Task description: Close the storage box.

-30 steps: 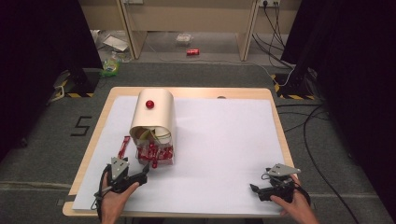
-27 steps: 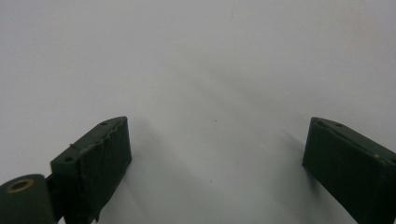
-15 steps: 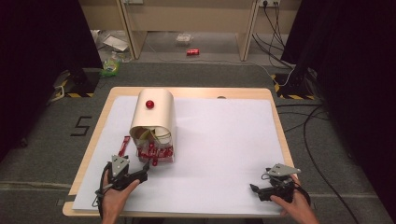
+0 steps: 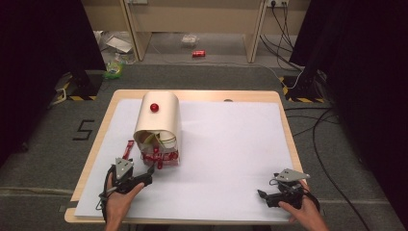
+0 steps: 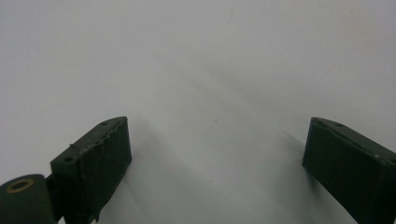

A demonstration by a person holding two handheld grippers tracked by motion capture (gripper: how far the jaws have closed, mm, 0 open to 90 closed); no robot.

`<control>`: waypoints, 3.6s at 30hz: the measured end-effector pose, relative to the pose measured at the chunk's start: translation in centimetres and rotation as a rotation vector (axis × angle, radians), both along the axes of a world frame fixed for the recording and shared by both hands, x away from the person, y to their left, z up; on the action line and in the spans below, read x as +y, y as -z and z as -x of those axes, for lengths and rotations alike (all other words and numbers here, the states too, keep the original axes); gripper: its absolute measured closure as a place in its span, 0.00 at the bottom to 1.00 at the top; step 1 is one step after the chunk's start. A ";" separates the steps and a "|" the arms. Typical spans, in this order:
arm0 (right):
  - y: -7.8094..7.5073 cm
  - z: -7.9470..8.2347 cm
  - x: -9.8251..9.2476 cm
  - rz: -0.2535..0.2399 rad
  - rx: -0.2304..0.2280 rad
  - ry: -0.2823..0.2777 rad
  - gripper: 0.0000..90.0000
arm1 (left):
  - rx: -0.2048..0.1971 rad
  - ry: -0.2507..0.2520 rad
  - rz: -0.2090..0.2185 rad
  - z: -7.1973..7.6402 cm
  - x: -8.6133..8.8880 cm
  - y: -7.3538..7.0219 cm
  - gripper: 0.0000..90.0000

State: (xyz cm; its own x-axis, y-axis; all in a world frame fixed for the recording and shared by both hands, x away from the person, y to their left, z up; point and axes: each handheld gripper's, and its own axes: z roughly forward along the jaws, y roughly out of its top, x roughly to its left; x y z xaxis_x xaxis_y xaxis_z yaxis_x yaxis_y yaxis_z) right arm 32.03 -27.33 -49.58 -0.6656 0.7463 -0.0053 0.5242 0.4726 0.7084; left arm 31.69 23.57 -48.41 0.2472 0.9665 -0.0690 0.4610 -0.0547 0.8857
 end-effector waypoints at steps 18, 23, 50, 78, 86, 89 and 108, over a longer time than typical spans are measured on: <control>0.0 0.0 0.0 0.000 0.000 0.000 0.09 | 0.000 -0.005 0.007 -0.9 0.0 0.1 0.17; 0.0 0.0 0.0 0.000 0.000 0.000 0.09 | 0.002 -0.005 0.004 -1.1 0.0 0.0 0.17; 0.0 0.0 0.0 0.000 -0.003 -0.002 0.09 | 0.005 -0.002 0.002 -1.6 0.0 0.0 0.16; 0.0 0.0 0.0 0.001 -0.001 -0.002 0.09 | -0.009 0.025 0.005 1.4 -0.1 -0.7 0.19; 0.0 0.0 0.0 0.001 -0.001 -0.002 0.09 | -0.011 0.038 0.002 2.5 -0.7 -0.9 0.19; 0.0 0.0 0.0 0.001 -0.001 -0.001 0.09 | -0.013 0.041 0.003 2.8 -0.7 -0.8 0.19; 0.0 0.0 0.0 0.001 0.000 -0.001 0.09 | 0.018 0.068 -0.007 4.9 -1.3 0.5 0.19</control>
State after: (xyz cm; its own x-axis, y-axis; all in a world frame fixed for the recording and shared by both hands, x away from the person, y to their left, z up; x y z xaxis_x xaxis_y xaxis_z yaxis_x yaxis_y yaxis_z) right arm 32.03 -27.33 -49.59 -0.6662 0.7458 -0.0064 0.5237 0.4738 0.7080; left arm 26.80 22.32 -48.95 0.3115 0.9479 -0.0669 0.4715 -0.0931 0.8769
